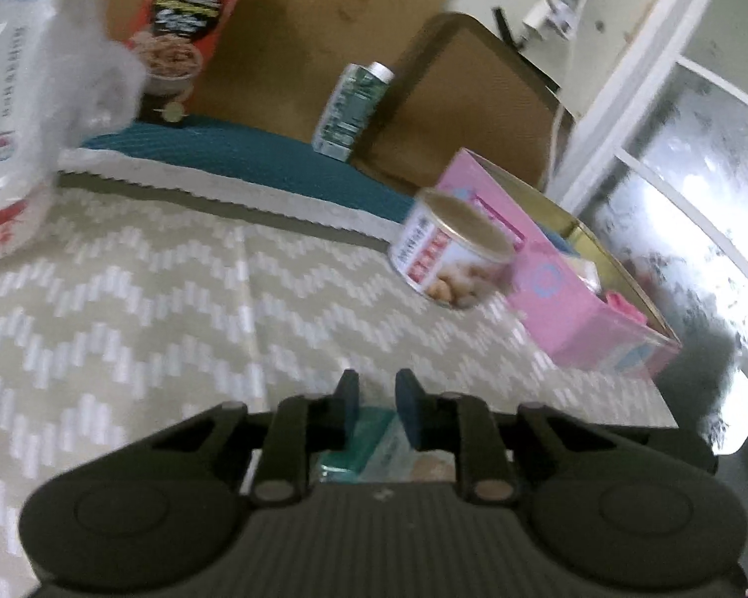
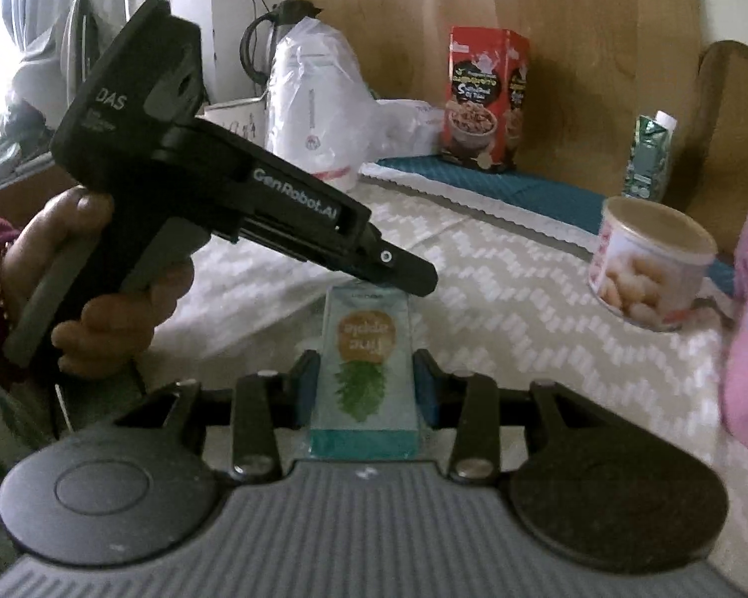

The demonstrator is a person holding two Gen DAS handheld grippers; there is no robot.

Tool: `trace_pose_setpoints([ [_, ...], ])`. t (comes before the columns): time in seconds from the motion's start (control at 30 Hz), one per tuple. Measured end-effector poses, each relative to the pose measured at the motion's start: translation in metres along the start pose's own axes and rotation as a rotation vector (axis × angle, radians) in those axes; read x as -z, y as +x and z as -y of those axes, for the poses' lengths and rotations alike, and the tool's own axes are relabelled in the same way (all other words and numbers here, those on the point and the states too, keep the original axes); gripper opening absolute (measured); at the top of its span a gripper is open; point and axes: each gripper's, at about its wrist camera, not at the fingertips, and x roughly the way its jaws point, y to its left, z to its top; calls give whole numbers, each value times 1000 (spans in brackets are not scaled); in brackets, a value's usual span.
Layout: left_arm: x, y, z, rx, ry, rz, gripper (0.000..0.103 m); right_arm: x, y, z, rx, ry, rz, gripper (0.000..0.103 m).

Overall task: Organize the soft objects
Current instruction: 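Carry the apple box into the pink tin and open the right gripper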

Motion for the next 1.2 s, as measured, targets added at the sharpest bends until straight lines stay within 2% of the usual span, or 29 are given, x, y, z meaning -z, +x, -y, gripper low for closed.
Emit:
trace_pose_setpoints([
  [0.1, 1, 3, 8, 33, 6, -21, 17, 6, -11, 0, 27, -34, -3, 43],
  [0.2, 0, 7, 11, 92, -30, -54, 30, 11, -20, 8, 19, 0, -15, 43],
  [0.27, -1, 9, 11, 124, -68, -67, 46, 15, -24, 28, -43, 167, -9, 43],
  [0.37, -5, 11, 7, 163, -130, -81, 58, 27, -27, 64, -156, 473, 24, 43],
  [0.43, -7, 11, 4, 164, -156, -91, 62, 37, -27, 80, -208, 614, 47, 43],
  [0.5, -8, 12, 2, 166, -174, -97, 68, 44, -27, 88, -244, 697, 66, 43],
  [0.57, -10, 14, 2, 178, -189, -103, 77, 45, -28, 88, -244, 690, 74, 43],
  [0.73, -13, 23, 20, 184, -142, -135, 81, 45, -27, 85, -241, 651, 84, 43],
  [0.83, -12, 34, 32, 171, -95, -159, 72, 42, -30, 77, -218, 587, 84, 43],
  [0.87, -12, 35, 36, 154, -76, -154, 61, 41, -33, 73, -198, 541, 82, 43],
  [0.9, -12, 37, 38, 137, -63, -156, 55, 38, -34, 66, -163, 481, 79, 43],
  [0.97, -12, 39, 36, 129, -71, -163, 34, 34, -38, 55, -84, 362, 67, 43],
  [1.03, -11, 42, 33, 133, -93, -175, 23, 33, -41, 48, -25, 269, 55, 43],
  [1.07, -11, 43, 32, 136, -97, -179, 19, 33, -43, 46, -6, 236, 53, 43],
  [1.2, -9, 46, 42, 134, -69, -181, 19, 41, -53, 46, 33, 165, 52, 43],
])
